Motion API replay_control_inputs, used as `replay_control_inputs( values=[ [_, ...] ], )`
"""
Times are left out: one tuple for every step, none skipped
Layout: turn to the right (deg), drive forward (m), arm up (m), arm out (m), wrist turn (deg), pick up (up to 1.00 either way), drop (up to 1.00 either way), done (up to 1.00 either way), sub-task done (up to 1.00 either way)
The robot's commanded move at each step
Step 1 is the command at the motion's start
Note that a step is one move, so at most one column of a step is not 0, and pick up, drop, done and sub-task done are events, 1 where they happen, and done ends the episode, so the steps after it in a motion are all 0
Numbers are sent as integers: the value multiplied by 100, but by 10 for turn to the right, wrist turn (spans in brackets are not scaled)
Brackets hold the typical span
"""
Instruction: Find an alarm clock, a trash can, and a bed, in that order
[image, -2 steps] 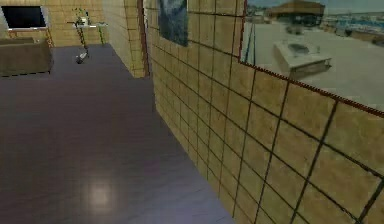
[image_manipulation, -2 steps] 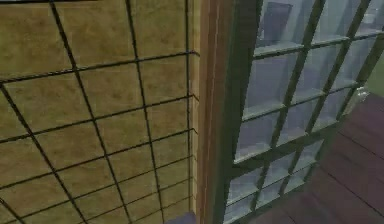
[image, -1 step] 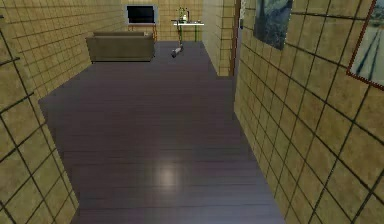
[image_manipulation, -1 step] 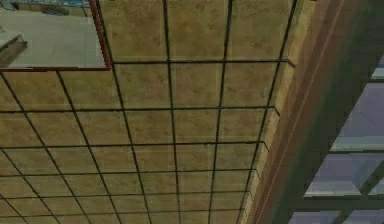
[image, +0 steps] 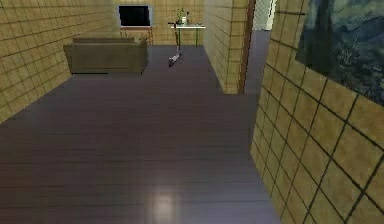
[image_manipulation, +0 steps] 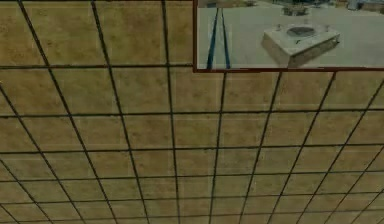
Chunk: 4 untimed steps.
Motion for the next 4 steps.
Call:
replay_control_inputs(
  values=[
    [0, 100, 0, 0, 0, 0, 0, 0, 0],
    [0, 95, 0, 0, 0, 0, 0, 0, 0],
    [300, 0, 0, 0, 0, 0, 0, 0, 0],
    [0, 15, 0, 0, 0, 0, 0, 0, 0]
  ],
)
